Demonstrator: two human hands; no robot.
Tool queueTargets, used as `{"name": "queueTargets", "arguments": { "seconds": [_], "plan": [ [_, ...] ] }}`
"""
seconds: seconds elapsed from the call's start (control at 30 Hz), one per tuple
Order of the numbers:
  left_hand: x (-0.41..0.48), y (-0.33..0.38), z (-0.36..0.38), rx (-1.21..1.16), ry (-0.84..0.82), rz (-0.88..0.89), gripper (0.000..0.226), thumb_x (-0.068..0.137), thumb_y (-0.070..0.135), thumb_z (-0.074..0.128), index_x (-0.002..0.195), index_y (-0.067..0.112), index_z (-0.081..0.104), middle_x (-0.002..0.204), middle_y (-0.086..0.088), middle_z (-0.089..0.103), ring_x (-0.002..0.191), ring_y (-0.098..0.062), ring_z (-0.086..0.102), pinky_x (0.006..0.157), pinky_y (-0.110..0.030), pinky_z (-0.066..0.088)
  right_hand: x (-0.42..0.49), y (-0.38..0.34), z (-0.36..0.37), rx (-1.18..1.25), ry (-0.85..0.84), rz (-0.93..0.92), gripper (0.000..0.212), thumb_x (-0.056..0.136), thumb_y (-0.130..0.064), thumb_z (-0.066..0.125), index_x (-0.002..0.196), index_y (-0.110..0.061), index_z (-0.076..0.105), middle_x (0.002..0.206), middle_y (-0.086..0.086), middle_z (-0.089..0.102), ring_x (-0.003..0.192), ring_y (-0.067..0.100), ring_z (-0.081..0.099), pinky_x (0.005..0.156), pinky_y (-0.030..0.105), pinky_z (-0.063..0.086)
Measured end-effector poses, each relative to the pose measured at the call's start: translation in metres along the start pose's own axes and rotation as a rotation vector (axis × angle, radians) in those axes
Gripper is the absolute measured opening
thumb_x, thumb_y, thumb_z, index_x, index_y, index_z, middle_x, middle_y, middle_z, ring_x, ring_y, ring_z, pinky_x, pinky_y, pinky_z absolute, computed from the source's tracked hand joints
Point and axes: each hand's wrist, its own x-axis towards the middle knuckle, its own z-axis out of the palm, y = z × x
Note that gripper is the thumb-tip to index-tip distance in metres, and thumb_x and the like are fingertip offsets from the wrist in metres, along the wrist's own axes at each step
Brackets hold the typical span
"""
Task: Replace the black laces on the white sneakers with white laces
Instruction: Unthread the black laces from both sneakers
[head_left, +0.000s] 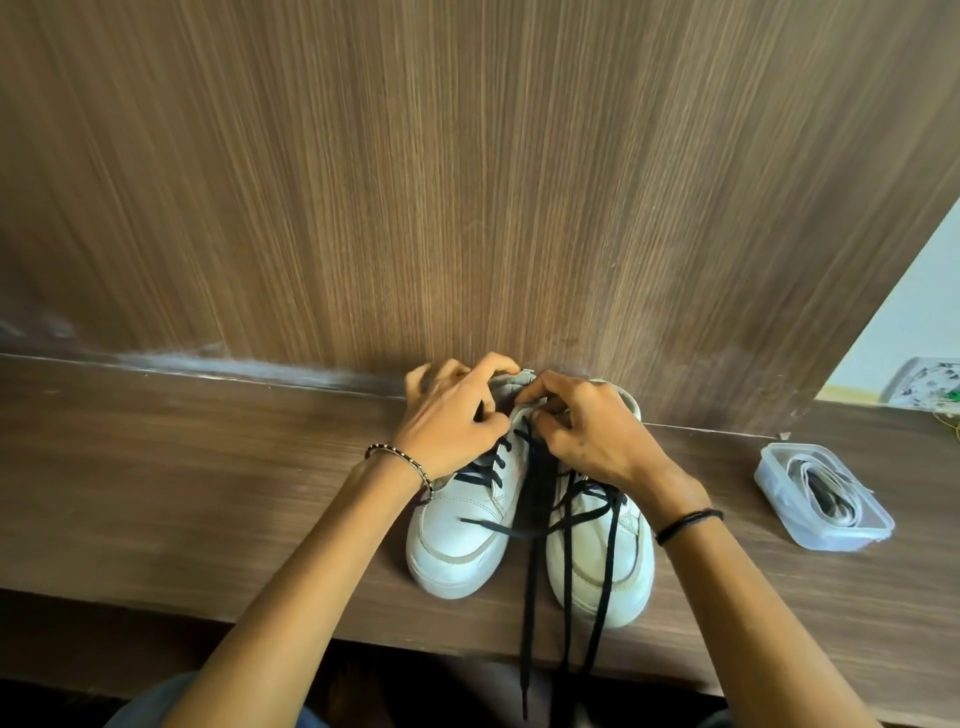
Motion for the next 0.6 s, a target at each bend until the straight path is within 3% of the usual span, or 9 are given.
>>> {"name": "queueTargets", "arguments": {
  "seconds": [0.07, 0.17, 0.33, 0.43, 0.5, 0.57, 0.6],
  "plan": [
    [0.0, -0.004, -0.004, 0.077, -0.05, 0.011, 0.035, 0.099, 0.027, 0.056, 0.131, 0.038, 0.057, 0.083, 0.018, 0.057, 0.122, -0.002, 0.038, 0.117, -0.04, 0.001, 0.0, 0.0, -0.001, 0.0, -0.004, -0.004, 0.025, 0.093, -0.004, 0.058, 0.111, -0.017, 0.069, 0.086, 0.002, 0.074, 0.075, 0.017, 0.07, 0.069, 0.026, 0.056],
    [-0.001, -0.008, -0.006, 0.206, -0.071, 0.073, 0.018, 0.102, 0.034, 0.055, 0.112, 0.033, 0.07, 0.092, 0.017, 0.054, 0.126, -0.003, 0.039, 0.118, -0.046, -0.007, -0.001, -0.002, 0.0, -0.009, -0.003, -0.017, 0.024, 0.089, -0.005, 0.061, 0.109, -0.016, 0.07, 0.083, -0.001, 0.073, 0.072, 0.013, 0.068, 0.068, 0.023, 0.055],
    [0.0, -0.006, 0.004, 0.285, 0.058, 0.114, 0.016, 0.103, 0.034, 0.05, 0.096, 0.031, 0.065, 0.089, 0.019, 0.059, 0.113, -0.005, 0.051, 0.117, -0.041, 0.001, 0.0, -0.004, -0.002, -0.035, 0.007, -0.099, 0.016, 0.089, -0.007, 0.066, 0.104, -0.011, 0.07, 0.089, -0.002, 0.074, 0.078, 0.011, 0.07, 0.073, 0.017, 0.054],
    [0.002, -0.001, 0.009, 0.084, 0.195, 0.012, 0.017, 0.102, 0.028, 0.051, 0.097, 0.024, 0.067, 0.085, 0.013, 0.069, 0.1, -0.013, 0.061, 0.113, -0.037, 0.023, 0.001, -0.002, -0.002, -0.049, -0.007, -0.136, 0.014, 0.09, -0.008, 0.066, 0.104, -0.01, 0.068, 0.093, -0.002, 0.073, 0.08, 0.01, 0.07, 0.075, 0.021, 0.055],
    [0.003, 0.002, 0.005, -0.126, 0.239, -0.12, 0.018, 0.103, 0.025, 0.052, 0.099, 0.017, 0.068, 0.084, 0.004, 0.072, 0.085, -0.016, 0.064, 0.093, -0.029, 0.044, 0.001, 0.0, -0.002, -0.05, -0.009, -0.134, 0.014, 0.091, -0.009, 0.066, 0.105, -0.01, 0.068, 0.095, -0.003, 0.073, 0.081, 0.006, 0.069, 0.074, 0.017, 0.055],
    [0.008, 0.002, 0.003, -0.485, 0.286, -0.349, 0.017, 0.104, 0.022, 0.055, 0.095, 0.013, 0.066, 0.075, 0.005, 0.069, 0.076, -0.015, 0.065, 0.072, -0.015, 0.05, 0.001, 0.002, -0.003, -0.052, -0.01, -0.126, 0.013, 0.091, -0.011, 0.067, 0.104, -0.01, 0.069, 0.096, -0.004, 0.074, 0.082, 0.004, 0.069, 0.074, 0.013, 0.053],
    [0.011, 0.003, 0.001, -0.781, 0.343, -0.465, 0.016, 0.103, 0.015, 0.057, 0.089, 0.01, 0.063, 0.067, 0.005, 0.065, 0.075, -0.02, 0.069, 0.078, -0.016, 0.053, 0.001, 0.002, -0.003, -0.049, -0.01, -0.125, 0.011, 0.091, -0.012, 0.067, 0.103, -0.011, 0.069, 0.096, -0.004, 0.074, 0.083, 0.005, 0.069, 0.075, 0.014, 0.053]
  ]
}}
